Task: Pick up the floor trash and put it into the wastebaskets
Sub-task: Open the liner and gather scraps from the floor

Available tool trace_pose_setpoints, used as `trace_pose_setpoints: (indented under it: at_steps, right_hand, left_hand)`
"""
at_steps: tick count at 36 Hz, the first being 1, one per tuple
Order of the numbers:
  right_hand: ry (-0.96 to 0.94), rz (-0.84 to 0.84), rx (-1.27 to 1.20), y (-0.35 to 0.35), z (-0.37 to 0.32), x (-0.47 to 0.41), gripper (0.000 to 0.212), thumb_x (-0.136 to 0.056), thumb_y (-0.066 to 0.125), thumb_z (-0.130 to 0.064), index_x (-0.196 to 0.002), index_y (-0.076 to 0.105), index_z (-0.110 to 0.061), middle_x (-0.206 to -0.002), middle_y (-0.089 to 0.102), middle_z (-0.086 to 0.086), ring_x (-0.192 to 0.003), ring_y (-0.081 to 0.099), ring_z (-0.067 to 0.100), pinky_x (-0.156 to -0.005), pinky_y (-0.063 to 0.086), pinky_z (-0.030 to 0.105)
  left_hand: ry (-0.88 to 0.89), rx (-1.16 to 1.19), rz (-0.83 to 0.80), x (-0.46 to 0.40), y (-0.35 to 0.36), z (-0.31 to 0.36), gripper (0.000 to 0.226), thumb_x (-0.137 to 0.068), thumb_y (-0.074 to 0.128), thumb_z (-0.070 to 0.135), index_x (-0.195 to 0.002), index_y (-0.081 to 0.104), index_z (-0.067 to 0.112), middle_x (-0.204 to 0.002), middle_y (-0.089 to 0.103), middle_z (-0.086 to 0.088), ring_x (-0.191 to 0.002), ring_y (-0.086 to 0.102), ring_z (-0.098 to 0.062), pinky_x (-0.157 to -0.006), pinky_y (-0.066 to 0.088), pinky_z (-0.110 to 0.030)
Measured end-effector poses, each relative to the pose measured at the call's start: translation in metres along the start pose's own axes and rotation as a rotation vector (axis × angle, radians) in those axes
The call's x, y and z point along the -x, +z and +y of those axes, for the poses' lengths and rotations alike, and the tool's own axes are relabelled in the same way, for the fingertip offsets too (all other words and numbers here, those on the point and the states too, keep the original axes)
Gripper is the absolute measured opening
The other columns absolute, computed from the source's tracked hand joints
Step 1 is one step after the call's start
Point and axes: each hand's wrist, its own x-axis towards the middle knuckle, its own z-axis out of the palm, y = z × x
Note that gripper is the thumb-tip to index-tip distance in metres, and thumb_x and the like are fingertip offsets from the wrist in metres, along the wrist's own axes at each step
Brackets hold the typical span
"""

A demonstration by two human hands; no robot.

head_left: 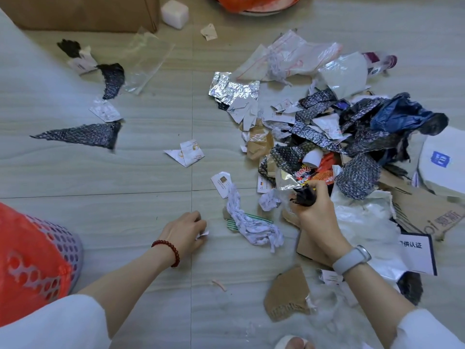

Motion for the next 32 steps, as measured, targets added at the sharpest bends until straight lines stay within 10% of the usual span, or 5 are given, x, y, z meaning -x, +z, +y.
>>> trace_pose_setpoints:
  at_steps: [5, 11, 18, 22, 32]
  right_hand:
    - [0.045, -0.03, 0.063, -0.005, 0.007, -0.001, 0.061, -0.078, 0.059, 0.005, -0.131, 0.038, -0.015, -0.09, 0.05, -0.003, -0.082, 0.049, 0.023, -0.068, 0.042, 0.035]
    - [-0.102, -0.083, 0.438, 0.007, 0.015, -0.012, 0.018, -0.079, 0.066, -0.019, -0.081, 0.049, -0.014, -0.078, 0.049, 0.003, -0.076, 0.051, 0.028, -0.059, 0.035, 0.03]
    - [-0.45, -0.311, 0.892, 0.031, 0.014, -0.026, 0.037, -0.077, 0.06, -0.013, -0.112, 0.049, -0.009, -0.142, 0.038, 0.005, -0.098, 0.057, 0.031, -0.057, 0.042, 0.034]
    - [-0.416, -0.469, 0.982, 0.043, 0.031, -0.03, 0.075, -0.081, 0.056, -0.011, -0.144, 0.017, -0.022, -0.145, 0.033, 0.0, -0.105, 0.053, 0.029, -0.062, 0.039, 0.035]
    - [-0.406, -0.431, 0.937, 0.051, 0.042, -0.034, 0.038, -0.082, 0.054, -0.016, -0.12, 0.048, -0.016, -0.112, 0.044, 0.008, -0.106, 0.046, 0.027, -0.057, 0.032, 0.031]
  left_hand:
    - [0.014, 0.101, 0.156, -0.01, -0.01, 0.012, 0.036, -0.062, 0.073, 0.0, -0.066, 0.04, 0.015, -0.059, 0.047, 0.001, -0.065, 0.035, -0.012, -0.038, 0.011, -0.015]
    - [-0.084, 0.135, 0.145, -0.027, -0.023, 0.044, 0.001, -0.094, 0.037, 0.014, -0.094, 0.037, 0.014, -0.071, 0.04, 0.003, -0.071, 0.039, -0.027, -0.061, 0.029, -0.031]
    - [0.125, -0.213, 0.074, -0.04, -0.007, 0.06, 0.069, -0.058, 0.083, 0.041, -0.113, 0.041, 0.03, -0.07, 0.051, -0.002, -0.042, 0.05, -0.019, -0.031, 0.012, -0.018]
    - [0.079, -0.193, -0.026, -0.039, 0.01, 0.065, 0.062, -0.085, 0.049, 0.055, -0.136, 0.024, 0.033, -0.12, 0.039, -0.011, -0.097, 0.052, -0.029, -0.06, 0.038, -0.033]
    - [0.153, -0.225, 0.095, -0.042, 0.026, 0.04, 0.039, -0.057, 0.079, 0.05, -0.066, 0.052, 0.023, -0.095, 0.056, -0.002, -0.054, 0.053, -0.019, -0.032, 0.022, -0.016]
